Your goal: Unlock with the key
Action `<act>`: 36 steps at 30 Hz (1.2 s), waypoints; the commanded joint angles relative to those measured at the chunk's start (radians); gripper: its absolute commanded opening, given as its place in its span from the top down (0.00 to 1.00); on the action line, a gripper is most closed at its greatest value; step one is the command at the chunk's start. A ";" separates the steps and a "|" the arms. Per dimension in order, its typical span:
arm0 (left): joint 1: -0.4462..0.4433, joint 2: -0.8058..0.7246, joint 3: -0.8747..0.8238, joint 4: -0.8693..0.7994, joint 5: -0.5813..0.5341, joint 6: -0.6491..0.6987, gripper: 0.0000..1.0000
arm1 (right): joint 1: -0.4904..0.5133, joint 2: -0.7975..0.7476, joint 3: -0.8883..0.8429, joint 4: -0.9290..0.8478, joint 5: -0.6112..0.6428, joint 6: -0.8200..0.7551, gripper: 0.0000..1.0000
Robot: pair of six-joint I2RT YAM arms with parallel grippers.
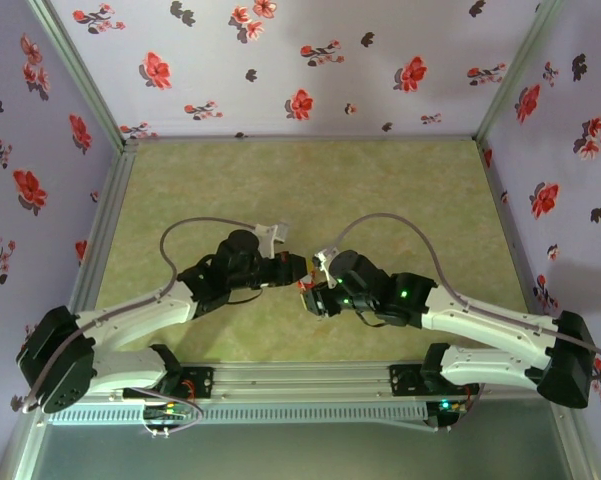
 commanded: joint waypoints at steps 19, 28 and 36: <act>0.026 -0.129 0.022 -0.124 -0.144 0.145 0.18 | -0.061 -0.029 -0.032 -0.092 -0.077 0.055 1.00; -0.040 0.049 0.099 -0.134 -0.026 0.145 0.25 | -0.058 -0.033 -0.029 -0.080 -0.083 0.005 1.00; -0.063 0.175 0.145 -0.178 -0.010 0.099 0.47 | -0.008 0.007 0.030 -0.127 0.058 -0.086 1.00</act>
